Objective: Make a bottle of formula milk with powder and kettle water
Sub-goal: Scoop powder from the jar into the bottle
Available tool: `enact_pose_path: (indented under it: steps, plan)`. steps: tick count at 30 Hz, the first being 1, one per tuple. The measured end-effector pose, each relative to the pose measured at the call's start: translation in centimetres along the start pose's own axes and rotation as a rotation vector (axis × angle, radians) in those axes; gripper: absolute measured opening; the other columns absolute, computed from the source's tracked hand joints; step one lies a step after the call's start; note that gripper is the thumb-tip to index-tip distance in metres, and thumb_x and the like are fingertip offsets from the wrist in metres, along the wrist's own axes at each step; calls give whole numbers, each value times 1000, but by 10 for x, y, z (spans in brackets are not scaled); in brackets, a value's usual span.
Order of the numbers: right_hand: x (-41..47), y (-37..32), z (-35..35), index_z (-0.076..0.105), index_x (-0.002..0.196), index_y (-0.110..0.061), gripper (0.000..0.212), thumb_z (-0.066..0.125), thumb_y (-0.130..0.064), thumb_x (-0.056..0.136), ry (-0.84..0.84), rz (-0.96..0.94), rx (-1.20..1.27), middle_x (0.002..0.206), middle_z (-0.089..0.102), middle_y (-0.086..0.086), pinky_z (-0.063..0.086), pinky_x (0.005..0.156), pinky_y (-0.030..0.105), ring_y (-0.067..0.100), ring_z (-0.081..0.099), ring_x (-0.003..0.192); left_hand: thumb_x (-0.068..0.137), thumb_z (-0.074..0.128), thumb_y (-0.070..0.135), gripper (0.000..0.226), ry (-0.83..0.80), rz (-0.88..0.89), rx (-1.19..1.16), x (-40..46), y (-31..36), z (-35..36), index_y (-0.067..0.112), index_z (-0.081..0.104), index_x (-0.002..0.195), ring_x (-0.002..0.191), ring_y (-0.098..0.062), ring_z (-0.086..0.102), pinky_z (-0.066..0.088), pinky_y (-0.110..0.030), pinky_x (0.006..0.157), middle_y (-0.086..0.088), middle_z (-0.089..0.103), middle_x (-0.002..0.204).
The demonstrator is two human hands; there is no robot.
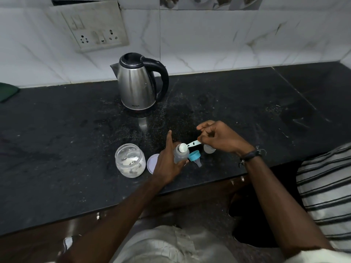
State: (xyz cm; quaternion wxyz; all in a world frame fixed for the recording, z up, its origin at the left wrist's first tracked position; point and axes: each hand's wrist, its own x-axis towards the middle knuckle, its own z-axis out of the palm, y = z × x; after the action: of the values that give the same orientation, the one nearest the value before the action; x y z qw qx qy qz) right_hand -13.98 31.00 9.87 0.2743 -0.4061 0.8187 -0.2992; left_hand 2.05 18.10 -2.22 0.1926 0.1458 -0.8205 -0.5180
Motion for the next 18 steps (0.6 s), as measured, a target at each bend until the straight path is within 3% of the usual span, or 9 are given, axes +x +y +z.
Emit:
enact_pose_path:
  steps: [2, 5, 6, 8, 10, 12, 14, 16, 18]
  plan:
    - [1, -9, 2, 67, 60, -20, 28, 69, -14, 87, -33, -24, -111, 108, 64, -2, 46, 91, 27, 2, 50, 119, 81, 72, 35, 105, 10, 9, 2, 1, -2, 0, 9, 3, 156, 101, -8, 65, 41, -5, 86, 2, 69, 117]
    - [5, -24, 8, 66, 62, -4, 26, 68, -13, 86, -67, -85, -296, 83, 69, 9, 36, 84, 5, 8, 53, 113, 80, 74, 37, 105, 20, 14, 30, 1, -5, 0, 5, 7, 156, 103, -8, 64, 39, -3, 87, 2, 69, 119]
    - [6, -29, 10, 65, 61, -3, 26, 68, -15, 84, -63, -112, -358, 82, 69, 11, 36, 82, 4, 11, 54, 111, 80, 76, 33, 105, 26, 11, 43, 1, -6, 0, 4, 8, 156, 104, -9, 64, 38, -2, 86, 1, 69, 120]
    - [8, -40, 14, 57, 55, -12, 30, 67, -22, 81, -34, -173, -549, 95, 64, 8, 48, 82, 23, 20, 55, 108, 80, 81, 25, 104, 36, -1, 66, 2, -10, 0, 3, 12, 155, 105, -11, 65, 37, 0, 86, 0, 69, 121]
    - [9, -52, 25, 41, 56, -17, 36, 64, -28, 81, -16, -223, -785, 109, 58, 8, 49, 79, 40, 25, 54, 100, 79, 84, 19, 103, 45, -15, 84, 2, -10, 1, 1, 15, 154, 106, -11, 65, 37, 1, 85, -2, 69, 122]
    - [13, -56, 36, 35, 63, -16, 37, 62, -31, 83, -19, -273, -899, 112, 55, 8, 46, 80, 41, 25, 51, 96, 78, 85, 18, 102, 55, -27, 108, 1, -11, 1, 0, 18, 153, 106, -10, 64, 39, -1, 85, -4, 69, 123]
    - [17, -59, 39, 35, 64, -15, 35, 62, -28, 82, -74, -290, -863, 111, 55, 8, 45, 76, 40, 26, 52, 98, 79, 83, 24, 100, 54, -33, 122, 1, -13, 0, 2, 21, 154, 108, -13, 66, 47, -15, 88, -5, 68, 125]
    - [17, -61, 37, 40, 60, -17, 32, 63, -26, 82, -113, -298, -827, 111, 56, 9, 45, 75, 39, 27, 53, 101, 79, 80, 30, 97, 57, -36, 115, 1, -15, 0, 5, 24, 153, 109, -16, 67, 53, -32, 89, -2, 68, 125]
    - [17, -62, 42, 53, 71, -14, 21, 63, -28, 83, -43, -302, -943, 110, 55, 7, 42, 80, 41, 26, 51, 100, 78, 80, 31, 93, 67, -29, 110, 2, -14, 0, 5, 28, 151, 108, -16, 67, 55, -39, 89, -2, 68, 125]
